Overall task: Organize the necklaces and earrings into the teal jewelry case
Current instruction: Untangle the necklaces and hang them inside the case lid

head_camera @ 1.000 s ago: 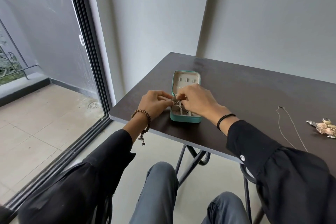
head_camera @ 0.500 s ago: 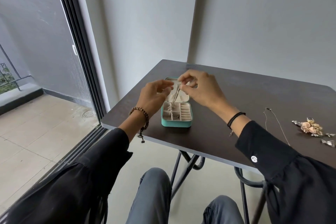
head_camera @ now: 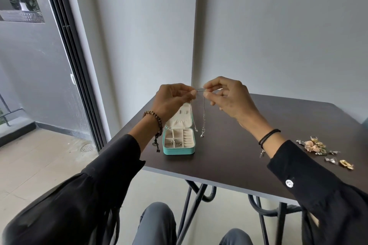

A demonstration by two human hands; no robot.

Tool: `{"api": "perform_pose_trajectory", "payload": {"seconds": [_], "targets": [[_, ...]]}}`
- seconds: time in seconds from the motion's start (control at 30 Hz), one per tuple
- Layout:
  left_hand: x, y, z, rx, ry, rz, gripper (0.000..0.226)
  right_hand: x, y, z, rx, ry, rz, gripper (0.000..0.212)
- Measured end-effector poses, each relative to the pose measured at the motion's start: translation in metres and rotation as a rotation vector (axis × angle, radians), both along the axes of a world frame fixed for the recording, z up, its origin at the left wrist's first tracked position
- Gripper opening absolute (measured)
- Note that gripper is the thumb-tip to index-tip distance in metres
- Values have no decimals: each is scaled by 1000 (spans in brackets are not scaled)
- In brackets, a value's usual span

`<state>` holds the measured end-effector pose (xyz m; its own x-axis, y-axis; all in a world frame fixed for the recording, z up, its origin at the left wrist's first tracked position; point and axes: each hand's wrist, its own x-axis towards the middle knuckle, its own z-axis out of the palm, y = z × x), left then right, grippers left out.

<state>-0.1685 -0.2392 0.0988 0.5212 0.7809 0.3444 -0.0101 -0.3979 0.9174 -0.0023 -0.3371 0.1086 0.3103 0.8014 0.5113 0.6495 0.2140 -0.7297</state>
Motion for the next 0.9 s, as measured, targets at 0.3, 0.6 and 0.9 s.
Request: {"api": "perform_pose_trajectory", "payload": {"seconds": [0.3, 0.6, 0.9], "targets": [[27, -30, 18, -57, -39, -58, 25, 21, -23, 5, 77, 260, -42, 16], [52, -40, 21, -73, 7, -70, 21, 34, -44, 9, 42, 378, -1, 16], [73, -51, 28, -40, 49, -53, 33, 45, -52, 8, 48, 361, 29, 11]]}}
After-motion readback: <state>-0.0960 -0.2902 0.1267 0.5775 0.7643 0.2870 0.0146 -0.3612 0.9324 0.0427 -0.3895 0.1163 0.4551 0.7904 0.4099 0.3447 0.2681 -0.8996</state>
